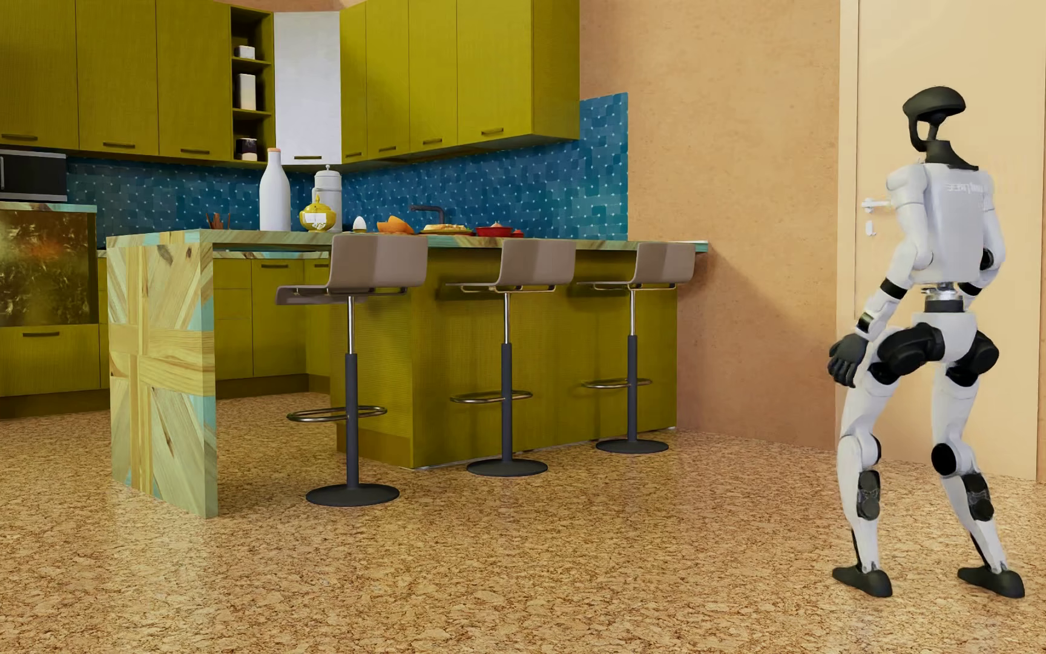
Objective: Do a 180
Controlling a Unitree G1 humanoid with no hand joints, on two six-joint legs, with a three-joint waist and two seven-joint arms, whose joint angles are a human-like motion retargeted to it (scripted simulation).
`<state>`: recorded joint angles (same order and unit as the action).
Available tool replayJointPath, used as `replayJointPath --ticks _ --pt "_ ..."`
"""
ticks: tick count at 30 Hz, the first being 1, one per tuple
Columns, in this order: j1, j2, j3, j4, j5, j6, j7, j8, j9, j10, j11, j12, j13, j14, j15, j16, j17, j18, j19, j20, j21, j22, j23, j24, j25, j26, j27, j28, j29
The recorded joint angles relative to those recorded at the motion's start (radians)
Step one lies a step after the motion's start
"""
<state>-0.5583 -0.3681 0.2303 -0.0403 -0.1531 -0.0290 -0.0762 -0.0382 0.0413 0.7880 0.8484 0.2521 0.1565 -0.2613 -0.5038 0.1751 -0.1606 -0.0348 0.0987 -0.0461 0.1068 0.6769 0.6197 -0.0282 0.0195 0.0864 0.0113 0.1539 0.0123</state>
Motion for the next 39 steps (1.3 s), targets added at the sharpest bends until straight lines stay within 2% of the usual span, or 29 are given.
replayJointPath --ticks 1,2,3,4,5,6,7,8,9,11,12,13,14,15,16,17,18,19,21,22,23,25,27,28,30,33,35,38,39 --pt "0.006 0.005 0.030 -0.014 -0.007 0.001 -0.009 -0.009 -0.009 -0.053 -0.032 0.016 -0.007 0.031 0.013 -0.012 -0.002 -0.001 -0.003 -0.021 -0.036 -0.042 0.004 0.001 -0.011 0.014 0.002 0.003 -0.007" --pt "0.014 0.033 0.051 0.000 -0.013 0.018 0.007 -0.037 -0.015 -0.078 -0.078 0.037 -0.012 0.012 0.032 -0.020 -0.014 0.000 -0.004 -0.025 -0.056 -0.048 0.016 -0.006 -0.016 0.006 -0.002 0.002 -0.011" --pt "0.012 0.060 0.060 0.037 -0.017 0.041 0.055 -0.063 -0.014 -0.023 -0.093 0.048 -0.018 -0.082 0.031 -0.014 -0.019 0.000 -0.004 -0.003 -0.048 -0.046 0.030 -0.017 -0.019 -0.001 -0.012 -0.006 -0.015" --pt "0.004 0.046 0.033 0.076 -0.011 0.071 0.080 -0.068 -0.018 0.031 -0.038 0.035 -0.010 -0.107 0.017 -0.002 -0.012 -0.002 -0.009 0.012 -0.047 -0.003 -0.013 -0.019 -0.026 -0.015 -0.022 -0.016 -0.012" --pt "0.009 -0.012 -0.034 0.070 -0.010 0.083 0.074 -0.040 0.005 0.025 0.114 0.008 -0.030 -0.024 0.051 0.023 0.002 0.012 -0.043 0.011 0.006 0.047 -0.033 -0.016 -0.026 -0.032 -0.027 -0.018 -0.010" --pt "0.013 -0.099 -0.085 0.045 0.004 0.072 0.059 0.022 0.026 0.015 0.268 -0.009 -0.014 -0.009 0.160 0.047 0.001 0.008 -0.126 0.012 0.042 0.033 -0.031 -0.013 -0.020 -0.047 -0.036 -0.010 0.005" --pt "0.013 -0.133 -0.095 0.024 0.036 0.056 0.036 0.084 0.016 -0.023 0.238 -0.019 0.057 0.019 0.168 0.044 -0.015 0.003 -0.175 0.013 0.006 0.017 -0.009 -0.014 -0.014 -0.084 -0.043 0.008 0.037" --pt "0.018 -0.116 -0.084 0.005 0.052 0.036 0.016 0.126 0.002 -0.065 0.096 -0.010 0.120 0.046 0.087 0.024 -0.030 -0.005 -0.181 -0.004 -0.037 -0.012 0.031 -0.022 -0.005 -0.117 -0.040 0.032 0.065" --pt "0.013 -0.070 -0.052 0.009 0.040 0.027 0.011 0.123 -0.009 -0.064 -0.032 0.006 0.152 0.027 0.088 -0.001 -0.044 -0.015 0.031 -0.030 -0.051 -0.029 0.078 -0.037 0.005 -0.139 -0.026 0.052 0.075" --pt "0.005 -0.034 -0.011 0.049 0.024 0.033 0.021 0.041 -0.017 -0.090 -0.068 0.007 0.093 0.034 0.096 -0.053 -0.033 -0.036 -0.002 -0.023 -0.056 -0.035 0.012 -0.059 0.010 -0.102 0.047 0.054 0.052" --pt "0.010 0.002 0.026 0.071 0.018 0.045 0.045 0.000 -0.021 -0.028 -0.092 0.012 0.045 -0.036 0.099 -0.037 -0.038 -0.043 -0.006 -0.041 -0.054 -0.054 0.034 -0.057 0.007 -0.070 0.055 0.032 0.035" --pt "0.013 0.008 0.024 0.098 0.016 0.056 0.069 -0.020 -0.040 0.046 -0.092 0.033 -0.003 -0.103 0.093 -0.016 -0.050 -0.053 -0.004 0.009 -0.047 -0.055 0.012 -0.042 -0.003 -0.052 0.053 -0.009 0.017" --pt "0.062 0.008 -0.029 0.121 0.025 0.070 0.070 -0.011 -0.053 0.010 -0.089 0.064 -0.069 -0.106 0.087 0.017 -0.042 -0.058 0.000 0.048 -0.056 -0.050 -0.002 -0.027 -0.010 -0.041 0.044 -0.055 -0.001" --pt "0.089 0.009 -0.113 0.112 0.036 0.064 0.082 0.044 -0.033 -0.028 -0.073 0.060 -0.120 -0.045 0.095 0.057 -0.007 -0.009 -0.006 0.063 -0.045 -0.029 -0.011 -0.019 -0.001 -0.041 0.029 -0.097 -0.025" --pt "0.110 0.006 -0.174 0.112 0.046 0.060 0.085 0.069 -0.008 -0.051 -0.056 0.006 -0.103 -0.030 0.124 0.061 -0.006 -0.013 -0.023 0.077 -0.025 -0.048 -0.037 -0.026 0.027 -0.037 0.015 -0.120 -0.045" --pt "0.112 0.001 -0.214 0.108 0.051 0.049 0.088 0.083 -0.002 -0.069 -0.062 -0.061 -0.050 -0.017 0.126 0.055 -0.025 -0.013 -0.088 0.061 -0.034 -0.077 -0.033 -0.040 0.055 -0.051 0.005 -0.132 -0.053" --pt "0.104 0.015 -0.258 0.105 0.055 0.036 0.083 0.094 -0.011 -0.082 -0.114 -0.113 -0.009 -0.006 0.098 0.029 -0.033 -0.014 -0.097 0.031 -0.051 -0.080 0.026 -0.053 0.075 -0.097 0.008 -0.134 -0.057" --pt "0.101 0.021 -0.291 0.104 0.050 0.018 0.081 0.097 -0.014 -0.092 -0.143 -0.133 0.041 0.001 0.120 0.014 -0.014 -0.017 0.009 0.005 -0.070 -0.081 0.025 -0.059 0.083 -0.143 0.037 -0.135 -0.065" --pt "0.098 0.017 -0.312 0.105 0.057 -0.004 0.067 0.090 -0.006 -0.103 -0.147 -0.146 0.078 0.011 0.125 -0.008 0.006 -0.025 0.008 -0.017 -0.075 -0.071 0.026 -0.046 0.065 -0.182 0.114 -0.136 -0.062" --pt "0.099 0.020 -0.308 0.104 0.057 -0.007 0.058 0.081 0.003 -0.109 -0.150 -0.135 0.073 0.017 0.127 -0.010 0.001 -0.028 0.005 -0.009 -0.066 -0.061 0.012 -0.027 0.036 -0.172 0.138 -0.141 -0.052" --pt "0.103 0.027 -0.296 0.103 0.057 -0.004 0.054 0.077 0.016 -0.111 -0.153 -0.117 0.060 0.020 0.130 -0.017 -0.005 -0.029 0.004 -0.007 -0.075 -0.073 0.014 -0.004 0.001 -0.140 0.142 -0.144 -0.038" --pt "0.100 0.029 -0.281 0.110 0.065 0.011 0.050 0.076 0.028 -0.101 -0.154 -0.094 0.025 0.018 0.134 0.018 0.000 -0.031 0.003 0.001 -0.058 -0.077 0.006 0.035 -0.058 -0.060 0.112 -0.158 -0.018" --pt "0.100 0.021 -0.276 0.106 0.062 0.015 0.052 0.077 0.018 -0.118 -0.156 -0.091 0.029 0.031 0.139 0.020 0.002 -0.032 0.002 0.019 -0.048 -0.094 -0.006 0.054 -0.062 -0.013 0.065 -0.162 -0.002" --pt "0.104 0.024 -0.271 0.106 0.061 0.017 0.050 0.075 0.014 -0.128 -0.160 -0.098 0.032 0.038 0.142 0.021 0.005 -0.033 0.000 0.009 -0.048 -0.084 0.013 0.053 -0.049 -0.033 0.052 -0.161 0.004" --pt "0.114 0.028 -0.266 0.101 0.060 0.020 0.044 0.073 0.004 -0.134 -0.154 -0.085 0.038 0.037 0.139 0.014 0.021 -0.038 -0.004 0.004 -0.068 -0.084 0.010 0.036 -0.026 -0.078 0.057 -0.165 0.007" --pt "0.103 0.026 -0.262 0.106 0.066 0.049 0.040 0.070 -0.027 -0.113 -0.149 -0.089 0.071 0.028 0.134 0.003 -0.001 -0.037 -0.003 0.015 -0.068 -0.090 0.016 0.014 -0.047 -0.095 0.079 -0.168 0.004" --pt "0.095 0.014 -0.252 0.105 0.064 0.048 0.043 0.075 -0.029 -0.098 -0.127 -0.097 0.047 0.022 0.124 0.020 0.005 -0.037 -0.003 0.000 -0.068 -0.079 0.013 0.006 -0.039 -0.089 0.088 -0.165 -0.018" --pt "0.104 0.027 -0.251 0.099 0.059 0.043 0.034 0.064 -0.023 -0.113 -0.141 -0.079 0.011 0.030 0.128 0.002 -0.002 -0.038 -0.003 0.016 -0.051 -0.073 0.019 0.018 -0.013 -0.066 0.063 -0.162 -0.018" --pt "0.103 0.027 -0.244 0.100 0.060 0.035 0.031 0.061 -0.022 -0.114 -0.140 -0.085 0.022 0.030 0.126 -0.001 0.006 -0.040 -0.006 0.005 -0.055 -0.087 0.015 0.021 -0.007 -0.043 0.053 -0.165 -0.014"
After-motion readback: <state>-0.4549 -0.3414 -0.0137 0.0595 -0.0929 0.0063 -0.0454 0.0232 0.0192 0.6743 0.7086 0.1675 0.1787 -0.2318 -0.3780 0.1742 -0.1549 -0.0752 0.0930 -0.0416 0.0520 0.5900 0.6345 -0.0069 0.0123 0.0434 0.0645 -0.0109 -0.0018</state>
